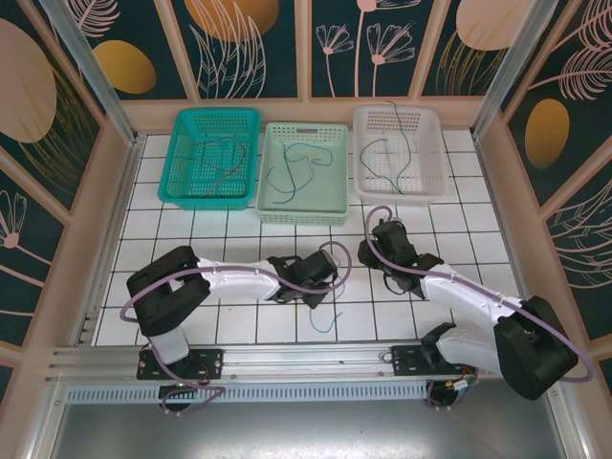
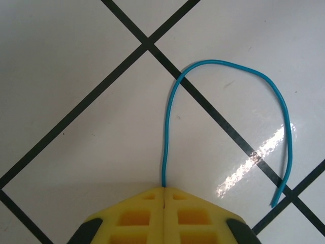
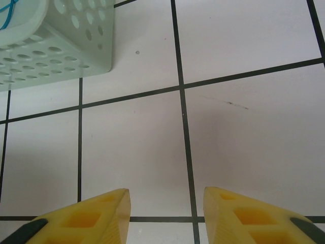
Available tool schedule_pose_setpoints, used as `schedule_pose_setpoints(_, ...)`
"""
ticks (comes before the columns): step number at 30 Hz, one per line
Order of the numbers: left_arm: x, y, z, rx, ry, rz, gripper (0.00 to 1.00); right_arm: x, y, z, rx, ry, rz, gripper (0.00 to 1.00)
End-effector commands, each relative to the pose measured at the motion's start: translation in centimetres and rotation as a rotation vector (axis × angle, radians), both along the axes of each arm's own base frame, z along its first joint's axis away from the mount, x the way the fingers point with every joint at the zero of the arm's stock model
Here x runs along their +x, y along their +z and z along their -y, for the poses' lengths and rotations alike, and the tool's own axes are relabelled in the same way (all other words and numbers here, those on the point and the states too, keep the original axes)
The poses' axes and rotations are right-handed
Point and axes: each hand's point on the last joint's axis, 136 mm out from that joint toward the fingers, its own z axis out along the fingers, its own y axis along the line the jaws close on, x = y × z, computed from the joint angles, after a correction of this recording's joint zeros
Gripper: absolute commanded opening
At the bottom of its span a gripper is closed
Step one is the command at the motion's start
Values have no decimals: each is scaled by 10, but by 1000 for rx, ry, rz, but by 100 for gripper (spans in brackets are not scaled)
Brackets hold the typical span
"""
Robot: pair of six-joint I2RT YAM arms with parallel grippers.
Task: Untangle the cables
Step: Pick up the cable from the bottom-center of the table, then place the cable in the container.
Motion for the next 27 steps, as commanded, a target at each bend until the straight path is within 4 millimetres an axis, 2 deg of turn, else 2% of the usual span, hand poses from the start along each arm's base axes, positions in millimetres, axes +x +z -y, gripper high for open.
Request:
schedule_pose_setpoints(1,22,-7,8,1,43,74,0,-2,1,3,13,-9,3,43)
schedule_pose_setpoints(2,25,-5,6,7,52,91,0,-2,1,3,14,-11,4,43)
schedule_pose_setpoints(3,34,8,15,-19,62,119,0,-2,1,4,16,-13,3,43)
schedule_pose_setpoints(6,49,29,21,-50,79,177,0,-4,2,2,31,-3,7,43)
schedule_pose_setpoints(10,67,54,24,-62,91,258,0,-6,7,-9,79,58,14,43)
schedule_pose_setpoints(15,79,68,28,-72,99,298,0,-7,14,-14,144,62,9,46)
schedule_pose_setpoints(18,82,74,29,-84,110,315,0,-1,26,-10,249,33,18,48)
schedule_pose_setpoints(23,87,90,35,-141,135,345,0,4,62,-24,471,86,57,51)
schedule_pose_setpoints(27,90,105,41,-204,147,367,0,4,82,-41,588,147,61,53)
